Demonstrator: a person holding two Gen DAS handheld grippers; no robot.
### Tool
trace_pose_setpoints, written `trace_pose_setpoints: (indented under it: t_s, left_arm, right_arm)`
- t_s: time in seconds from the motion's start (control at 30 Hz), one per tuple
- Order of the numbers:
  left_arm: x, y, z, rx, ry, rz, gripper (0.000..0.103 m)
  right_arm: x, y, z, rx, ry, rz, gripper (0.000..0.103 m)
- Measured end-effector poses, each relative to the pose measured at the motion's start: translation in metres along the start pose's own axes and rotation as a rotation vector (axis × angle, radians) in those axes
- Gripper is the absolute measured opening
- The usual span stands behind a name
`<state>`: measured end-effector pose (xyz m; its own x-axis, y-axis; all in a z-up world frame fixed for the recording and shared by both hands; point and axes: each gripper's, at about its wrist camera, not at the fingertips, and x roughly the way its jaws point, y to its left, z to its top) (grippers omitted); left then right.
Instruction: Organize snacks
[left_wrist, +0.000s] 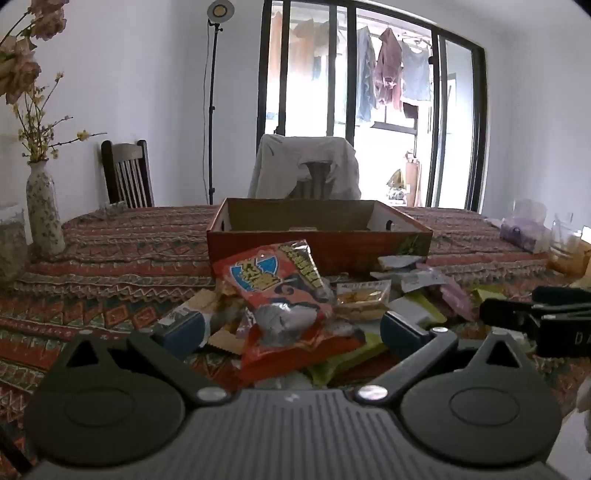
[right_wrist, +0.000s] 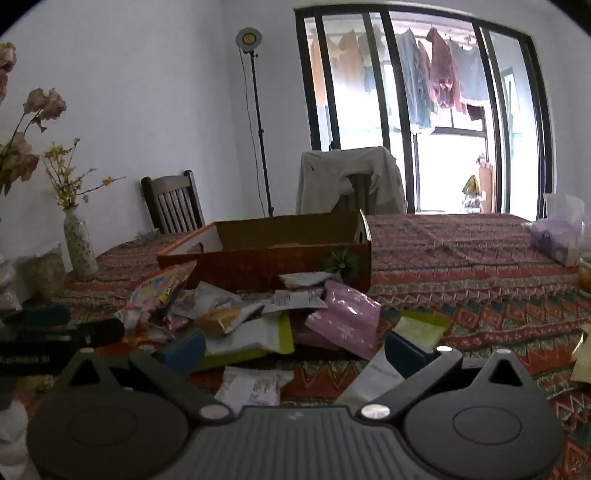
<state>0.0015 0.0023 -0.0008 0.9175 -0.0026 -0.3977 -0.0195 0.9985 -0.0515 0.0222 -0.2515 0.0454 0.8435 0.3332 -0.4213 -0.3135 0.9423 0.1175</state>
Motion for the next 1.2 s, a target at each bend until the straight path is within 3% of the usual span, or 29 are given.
trace_pose_setpoints:
  t_s: [0.1,0.2,0.23,1.2]
  left_arm:
    - [0.001,0.011,0.001,-0.034,0.0,-0.021,0.103]
    - [-0.005,0.009,-0.005,-0.007,-0.024,-0.005,0.103]
    - [0.004,0.005,-0.003,0.002,0.01,0.005,0.103]
    - [0.016,0.004,-0.007,0.003,0.037,-0.013,0.103]
  right_arm:
    - [0.003,-0.008,0.001,0.008,0.028,0.005,0.103]
    - [0.005,0.004,0.001,-0.05,0.015,-0.016,0.103]
    - [0.005,0.006,-0.001,-0.053,0.008,-0.014,0.103]
    - [0.014,0.005,0.002,-0.048,0.019,-0.013,0.103]
